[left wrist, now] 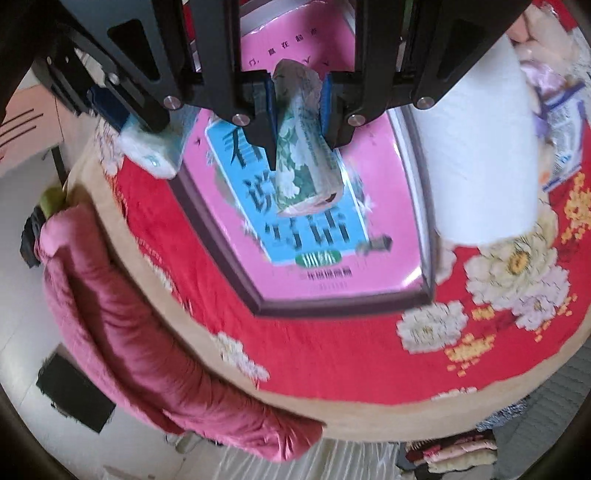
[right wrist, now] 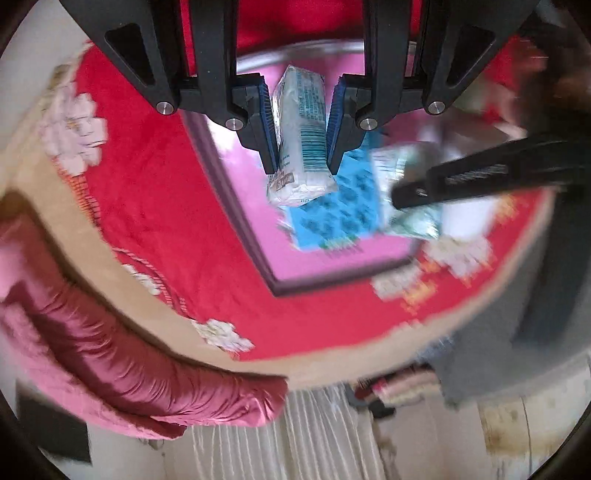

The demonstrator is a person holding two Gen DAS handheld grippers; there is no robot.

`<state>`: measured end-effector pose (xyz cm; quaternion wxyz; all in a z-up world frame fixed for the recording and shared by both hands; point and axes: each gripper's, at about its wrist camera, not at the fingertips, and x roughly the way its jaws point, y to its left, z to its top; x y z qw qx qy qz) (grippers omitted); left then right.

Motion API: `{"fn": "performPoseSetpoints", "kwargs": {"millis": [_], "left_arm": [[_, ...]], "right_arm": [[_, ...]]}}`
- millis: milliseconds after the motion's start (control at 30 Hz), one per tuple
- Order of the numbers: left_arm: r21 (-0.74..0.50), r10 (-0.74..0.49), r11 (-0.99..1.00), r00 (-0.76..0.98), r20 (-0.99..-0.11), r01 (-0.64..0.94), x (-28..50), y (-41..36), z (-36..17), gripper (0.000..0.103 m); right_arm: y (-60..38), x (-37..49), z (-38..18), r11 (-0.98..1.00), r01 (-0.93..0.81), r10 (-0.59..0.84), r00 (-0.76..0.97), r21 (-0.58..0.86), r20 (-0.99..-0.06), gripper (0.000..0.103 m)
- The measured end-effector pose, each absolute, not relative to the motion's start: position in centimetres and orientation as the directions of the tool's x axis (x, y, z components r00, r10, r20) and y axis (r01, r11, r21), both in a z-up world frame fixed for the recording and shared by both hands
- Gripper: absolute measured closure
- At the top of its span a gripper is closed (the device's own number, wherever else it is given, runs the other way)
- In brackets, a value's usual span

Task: Organize soft objects
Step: 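Carry both tissue packs over the pink tray and lower them inside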

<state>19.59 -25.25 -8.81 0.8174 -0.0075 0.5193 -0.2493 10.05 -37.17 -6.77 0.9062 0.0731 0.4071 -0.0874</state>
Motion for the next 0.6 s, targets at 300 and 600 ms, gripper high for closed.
{"fn": "performPoseSetpoints", "kwargs": {"millis": [300, 600], "left_arm": [[-0.263, -0.388, 0.883, 0.290, -0.875, 0.389, 19.6, -24.8, -11.1, 0.084], [-0.261, -0.389, 0.881, 0.290, -0.875, 0.394, 19.7, -24.5, -11.1, 0.083]], "right_arm": [[-35.6, 11.7, -10.2, 0.969, 0.214, -0.229, 0.602, -0.122, -0.765, 0.076], [-36.5, 11.7, -10.4, 0.973, 0.227, -0.120, 0.610, 0.028, -0.783, 0.067]]}}
